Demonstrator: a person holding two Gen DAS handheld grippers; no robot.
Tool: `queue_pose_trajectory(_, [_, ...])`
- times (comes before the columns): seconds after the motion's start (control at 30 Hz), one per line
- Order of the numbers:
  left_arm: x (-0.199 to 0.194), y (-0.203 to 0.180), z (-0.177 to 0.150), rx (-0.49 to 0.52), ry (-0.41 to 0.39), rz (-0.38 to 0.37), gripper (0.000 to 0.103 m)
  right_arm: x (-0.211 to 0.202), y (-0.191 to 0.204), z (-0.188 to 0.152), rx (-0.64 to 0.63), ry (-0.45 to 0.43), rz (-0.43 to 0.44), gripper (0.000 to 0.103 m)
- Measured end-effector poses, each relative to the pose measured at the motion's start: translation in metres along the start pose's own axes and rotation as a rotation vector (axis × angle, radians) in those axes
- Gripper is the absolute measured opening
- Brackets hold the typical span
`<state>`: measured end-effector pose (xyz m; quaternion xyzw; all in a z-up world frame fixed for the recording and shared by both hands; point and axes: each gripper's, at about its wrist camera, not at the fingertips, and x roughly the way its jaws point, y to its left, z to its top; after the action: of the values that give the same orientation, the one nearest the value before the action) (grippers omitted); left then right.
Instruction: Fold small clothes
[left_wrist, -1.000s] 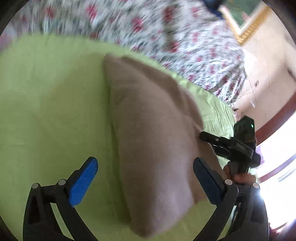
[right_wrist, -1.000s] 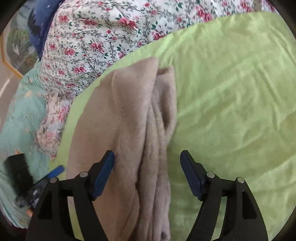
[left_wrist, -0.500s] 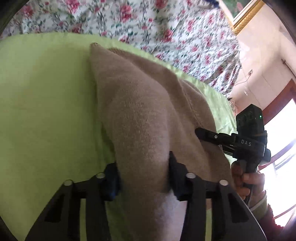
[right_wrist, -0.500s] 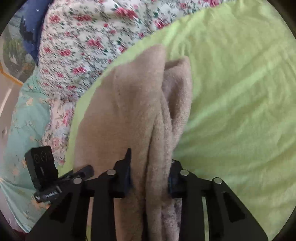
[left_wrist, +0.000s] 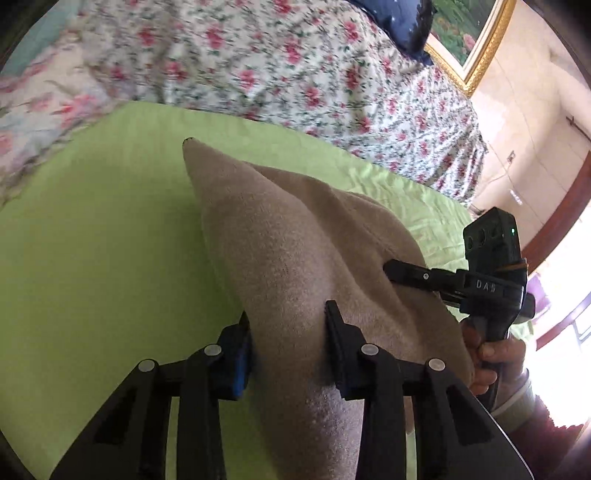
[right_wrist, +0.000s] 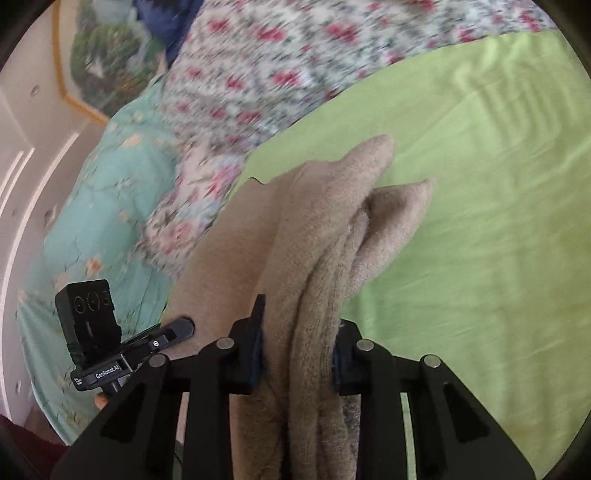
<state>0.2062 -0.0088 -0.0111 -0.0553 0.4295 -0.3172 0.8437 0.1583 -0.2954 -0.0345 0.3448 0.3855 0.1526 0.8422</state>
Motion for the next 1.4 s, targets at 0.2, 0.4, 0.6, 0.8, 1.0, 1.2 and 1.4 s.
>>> queue_pose_trajectory(0.2, [0.005,0.033,-0.037,-0.101,0.036,0.011,0.034,0.027,0.002,-0.022,-0.006,0.053,-0.028,0.030])
queue_pose_trajectory(0.4, [0.007,0.033,-0.047,-0.113,0.004,0.015,0.035,0.027,-0.011,-0.028,0.029,0.047,-0.047,0.030])
queue_pose_trajectory(0.6, [0.011,0.030,-0.050,-0.108,0.025,0.055,0.051,0.030,-0.017,-0.028,0.048,0.066,-0.071,0.038])
queue_pose_trajectory(0.8, [-0.020,0.042,-0.045,-0.159,-0.056,0.071,0.072,0.001,-0.004,-0.014,-0.005,-0.005,-0.220,0.052])
queue_pose_trajectory(1.0, [-0.009,0.044,-0.048,-0.173,-0.012,0.135,0.063,0.011,0.012,0.020,-0.073,-0.054,-0.304,0.036])
queue_pose_trajectory(1.2, [0.000,0.023,-0.055,-0.130,0.032,0.115,0.050,0.021,0.025,0.039,-0.105,-0.096,-0.254,0.008])
queue_pose_trajectory(1.4, [0.006,0.016,-0.059,-0.102,0.049,0.147,0.052,0.044,0.004,0.039,-0.080,-0.014,-0.370,0.008])
